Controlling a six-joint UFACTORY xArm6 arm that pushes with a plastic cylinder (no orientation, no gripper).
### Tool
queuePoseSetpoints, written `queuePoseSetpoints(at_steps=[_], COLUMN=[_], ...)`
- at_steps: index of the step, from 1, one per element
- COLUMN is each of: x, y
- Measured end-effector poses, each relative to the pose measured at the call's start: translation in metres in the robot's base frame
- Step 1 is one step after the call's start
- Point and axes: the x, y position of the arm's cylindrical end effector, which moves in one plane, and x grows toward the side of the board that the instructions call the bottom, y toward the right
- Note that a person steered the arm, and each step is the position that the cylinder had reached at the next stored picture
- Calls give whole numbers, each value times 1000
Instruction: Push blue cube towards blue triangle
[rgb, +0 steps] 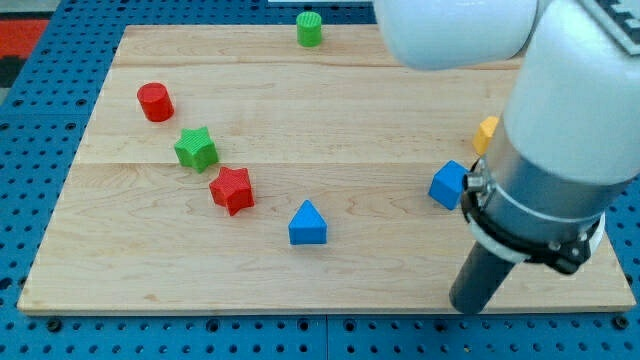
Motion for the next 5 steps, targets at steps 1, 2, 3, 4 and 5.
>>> queuePoseSetpoints(at_steps=[1, 2, 3, 4, 5], x=[-29, -86, -119, -120, -124], y=[24, 53, 57, 38, 5])
